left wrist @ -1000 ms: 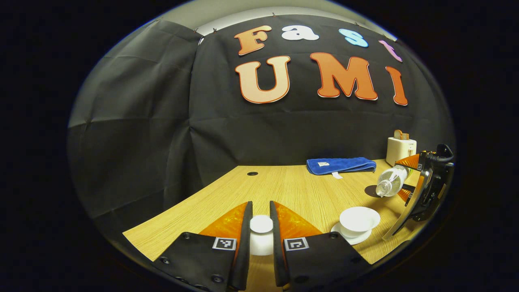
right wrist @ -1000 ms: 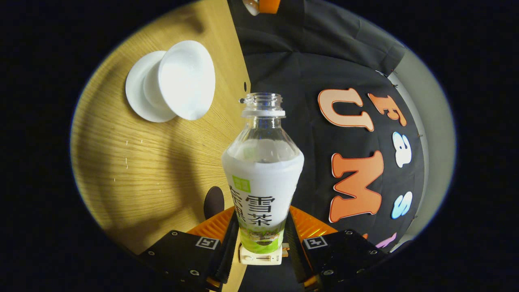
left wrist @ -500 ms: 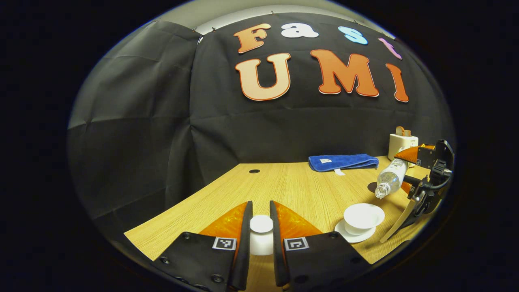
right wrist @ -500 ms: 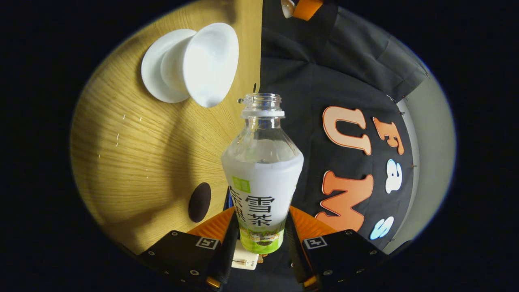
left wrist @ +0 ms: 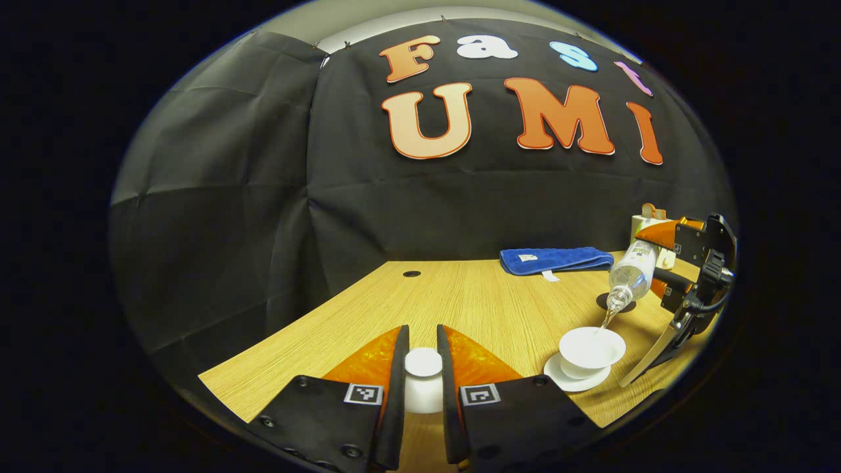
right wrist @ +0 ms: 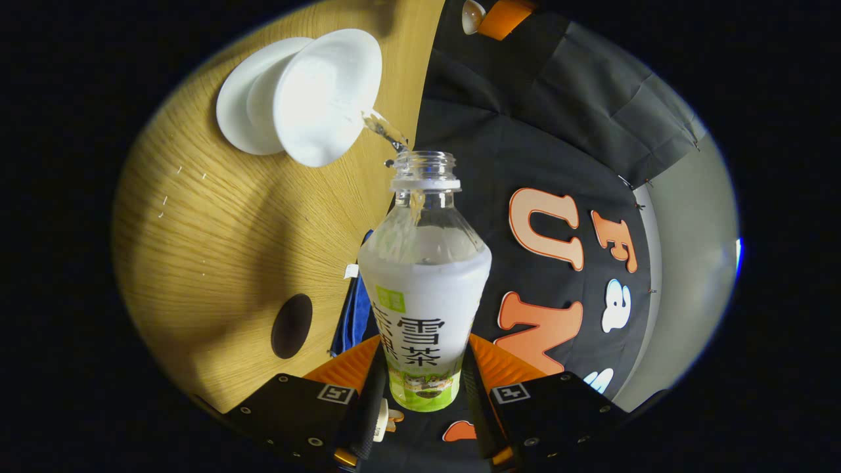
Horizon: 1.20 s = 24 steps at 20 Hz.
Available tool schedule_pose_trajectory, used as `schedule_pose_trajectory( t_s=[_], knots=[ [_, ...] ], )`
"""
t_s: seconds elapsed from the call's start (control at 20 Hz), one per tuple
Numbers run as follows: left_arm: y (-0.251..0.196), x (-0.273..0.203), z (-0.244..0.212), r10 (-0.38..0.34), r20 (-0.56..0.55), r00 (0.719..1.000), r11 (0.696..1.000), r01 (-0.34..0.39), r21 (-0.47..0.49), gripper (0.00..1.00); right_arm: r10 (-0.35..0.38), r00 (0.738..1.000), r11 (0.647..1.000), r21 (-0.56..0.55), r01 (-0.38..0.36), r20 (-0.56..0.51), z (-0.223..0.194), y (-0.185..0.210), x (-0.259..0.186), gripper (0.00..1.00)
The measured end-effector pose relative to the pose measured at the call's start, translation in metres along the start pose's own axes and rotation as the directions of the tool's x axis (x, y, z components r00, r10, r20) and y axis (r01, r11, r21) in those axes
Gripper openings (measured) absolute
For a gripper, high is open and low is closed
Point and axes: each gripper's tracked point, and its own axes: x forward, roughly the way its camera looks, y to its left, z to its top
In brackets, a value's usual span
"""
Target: Open the teacup lid with one hand, grasp the water bottle and pour water into the teacup with the other hand; after pouring, place the water bottle on the coaster and then close the teacup lid.
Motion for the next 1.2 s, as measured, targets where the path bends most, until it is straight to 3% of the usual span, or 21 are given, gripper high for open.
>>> schedule_pose_trajectory(
  t_s=[1.2],
  knots=[
    [0.004, 0.005, -0.001, -0.009, -0.006, 1.000, 1.000, 0.009, -0.018, 0.29, -0.142, 0.983, 0.974, -0.161, 0.159, 0.114, 0.013, -0.052, 0.010, 0.61]
  ],
)
